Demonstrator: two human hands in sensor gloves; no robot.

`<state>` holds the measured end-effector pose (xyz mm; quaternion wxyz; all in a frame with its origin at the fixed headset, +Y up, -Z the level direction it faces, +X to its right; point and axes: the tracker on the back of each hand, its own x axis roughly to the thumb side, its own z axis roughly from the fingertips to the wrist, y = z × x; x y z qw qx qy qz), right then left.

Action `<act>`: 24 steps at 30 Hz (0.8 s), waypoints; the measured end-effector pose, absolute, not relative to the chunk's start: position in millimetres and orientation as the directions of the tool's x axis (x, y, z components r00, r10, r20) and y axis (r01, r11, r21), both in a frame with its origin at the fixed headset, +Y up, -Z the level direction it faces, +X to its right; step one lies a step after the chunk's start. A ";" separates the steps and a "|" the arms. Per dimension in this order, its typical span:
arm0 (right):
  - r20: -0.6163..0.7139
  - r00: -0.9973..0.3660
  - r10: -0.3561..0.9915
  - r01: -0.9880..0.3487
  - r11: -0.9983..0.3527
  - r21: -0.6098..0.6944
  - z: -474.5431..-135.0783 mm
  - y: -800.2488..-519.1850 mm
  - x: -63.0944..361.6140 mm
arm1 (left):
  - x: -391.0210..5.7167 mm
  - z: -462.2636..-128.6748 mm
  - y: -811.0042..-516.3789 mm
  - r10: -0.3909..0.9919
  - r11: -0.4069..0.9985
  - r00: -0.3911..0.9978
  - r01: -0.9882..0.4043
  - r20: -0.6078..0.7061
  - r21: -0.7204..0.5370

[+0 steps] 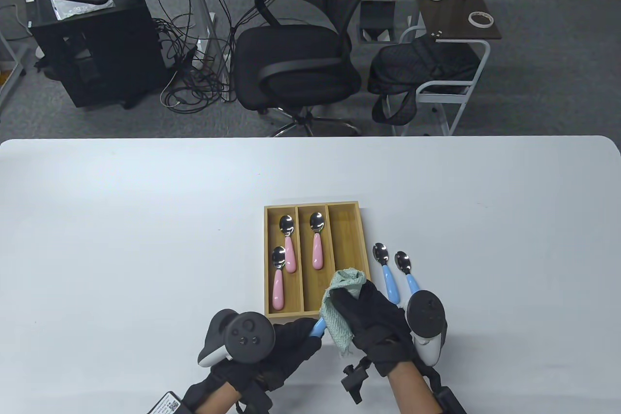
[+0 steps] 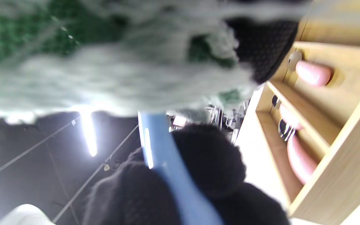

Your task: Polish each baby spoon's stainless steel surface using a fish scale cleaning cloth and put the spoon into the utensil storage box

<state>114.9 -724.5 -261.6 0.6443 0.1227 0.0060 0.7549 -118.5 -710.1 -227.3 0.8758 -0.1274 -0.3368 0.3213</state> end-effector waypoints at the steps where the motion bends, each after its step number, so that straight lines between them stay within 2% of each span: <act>1: 0.192 -0.186 0.964 -0.964 -0.216 0.152 -261.4 -724.2 115.7 | -119.9 -227.6 -710.6 0.646 0.763 0.579 -0.475 0.497 -0.439; 7: 0.196 -0.247 0.949 -0.949 -0.278 0.150 -261.3 -722.7 114.1 | -124.9 -229.6 -708.9 0.674 0.738 0.577 -0.497 0.462 -0.456; 9: 0.157 -0.206 0.966 -0.952 -0.235 0.197 -262.3 -724.6 114.2 | -124.7 -229.5 -708.8 0.665 0.745 0.585 -0.479 0.464 -0.465; 12: 0.107 -0.074 0.991 -0.947 -0.104 0.303 -265.0 -724.9 114.8 | -123.2 -227.1 -710.2 0.642 0.766 0.594 -0.464 0.484 -0.445; 16: 0.113 -0.105 0.988 -0.967 -0.128 0.222 -263.7 -726.1 114.4 | -120.2 -225.7 -710.9 0.635 0.771 0.595 -0.449 0.493 -0.451; 19: 0.165 -0.231 0.959 -0.949 -0.259 0.177 -264.1 -725.4 113.5 | -120.0 -228.1 -710.9 0.622 0.774 0.626 -0.400 0.471 -0.491; 21: 0.163 -0.288 0.944 -0.939 -0.311 0.144 -268.6 -727.3 117.0 | -121.5 -228.2 -709.3 0.595 0.796 0.638 -0.382 0.489 -0.470; 23: 0.139 -0.347 0.928 -0.936 -0.352 0.013 -273.9 -728.2 131.8 | -122.1 -226.9 -710.5 0.600 0.785 0.647 -0.361 0.470 -0.504; 24: 0.113 -0.323 0.940 -0.946 -0.319 -0.053 -275.8 -727.1 142.0 | -122.1 -226.0 -711.9 0.607 0.776 0.640 -0.351 0.471 -0.523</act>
